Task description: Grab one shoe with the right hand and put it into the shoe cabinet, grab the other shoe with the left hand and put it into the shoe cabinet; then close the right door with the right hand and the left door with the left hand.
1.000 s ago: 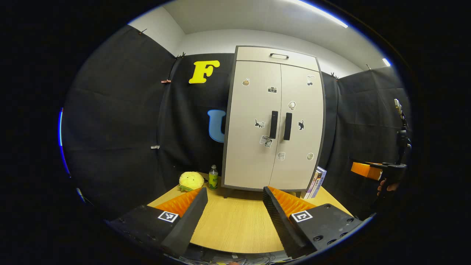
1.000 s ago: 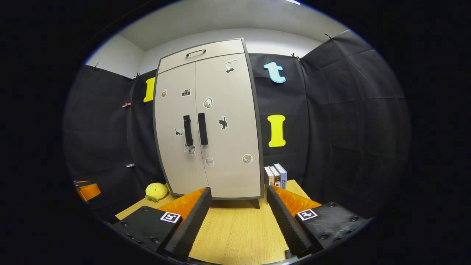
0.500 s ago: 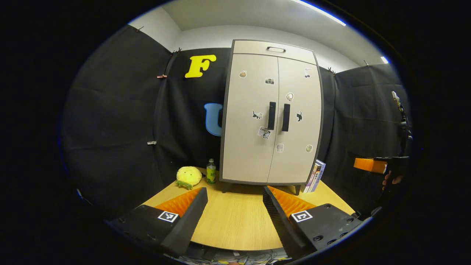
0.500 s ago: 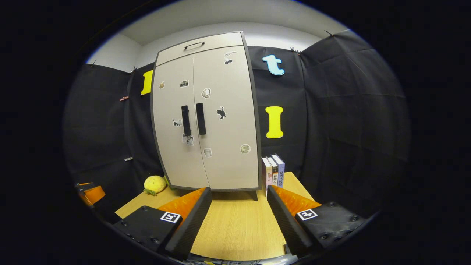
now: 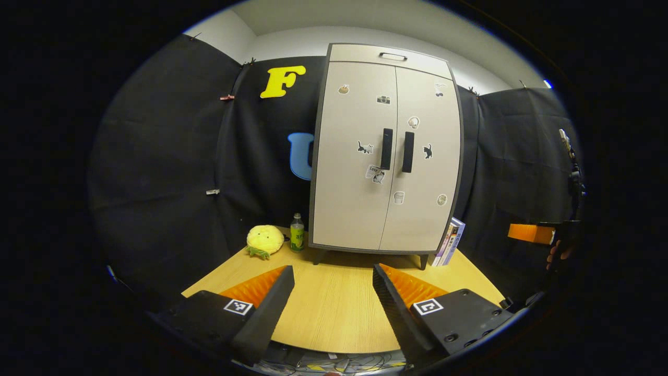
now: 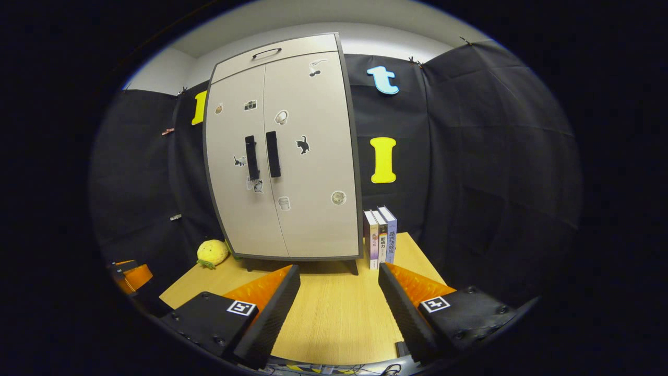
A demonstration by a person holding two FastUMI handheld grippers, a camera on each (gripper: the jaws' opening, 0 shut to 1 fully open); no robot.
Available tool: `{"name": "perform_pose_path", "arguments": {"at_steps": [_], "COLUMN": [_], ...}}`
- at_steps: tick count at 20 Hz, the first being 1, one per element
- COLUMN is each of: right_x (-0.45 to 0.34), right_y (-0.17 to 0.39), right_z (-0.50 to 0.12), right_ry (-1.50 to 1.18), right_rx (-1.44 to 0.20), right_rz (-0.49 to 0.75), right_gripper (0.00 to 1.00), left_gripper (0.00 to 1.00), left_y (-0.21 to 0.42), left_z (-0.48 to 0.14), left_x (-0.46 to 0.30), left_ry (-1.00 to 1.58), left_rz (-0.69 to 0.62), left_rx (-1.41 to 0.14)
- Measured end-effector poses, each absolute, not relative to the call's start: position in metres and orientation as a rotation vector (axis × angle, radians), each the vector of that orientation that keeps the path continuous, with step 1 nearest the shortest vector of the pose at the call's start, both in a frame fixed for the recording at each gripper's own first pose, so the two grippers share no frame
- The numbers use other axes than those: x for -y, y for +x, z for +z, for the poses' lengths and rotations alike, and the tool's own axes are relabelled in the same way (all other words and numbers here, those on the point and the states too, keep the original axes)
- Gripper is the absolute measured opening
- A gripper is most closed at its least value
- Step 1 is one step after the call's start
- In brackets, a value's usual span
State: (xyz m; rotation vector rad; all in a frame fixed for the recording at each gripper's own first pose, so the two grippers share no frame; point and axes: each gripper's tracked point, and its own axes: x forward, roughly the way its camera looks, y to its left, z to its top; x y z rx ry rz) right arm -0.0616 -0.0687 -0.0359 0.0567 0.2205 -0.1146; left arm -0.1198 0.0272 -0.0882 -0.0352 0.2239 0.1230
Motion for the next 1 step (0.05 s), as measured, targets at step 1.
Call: {"name": "perform_pose_path", "arguments": {"at_steps": [1], "right_x": [0.0711], "right_y": [-0.0582], "right_z": [-0.0365], "right_ry": [0.060], "right_rx": [-0.223], "right_rz": [-0.100], "right_gripper": [0.99], "left_gripper": [0.95], "left_y": [-0.1184], "left_z": [-0.0859], "left_x": [-0.0240], "left_ry": [-0.025], "left_rz": [0.135], "left_rx": [-0.223]}}
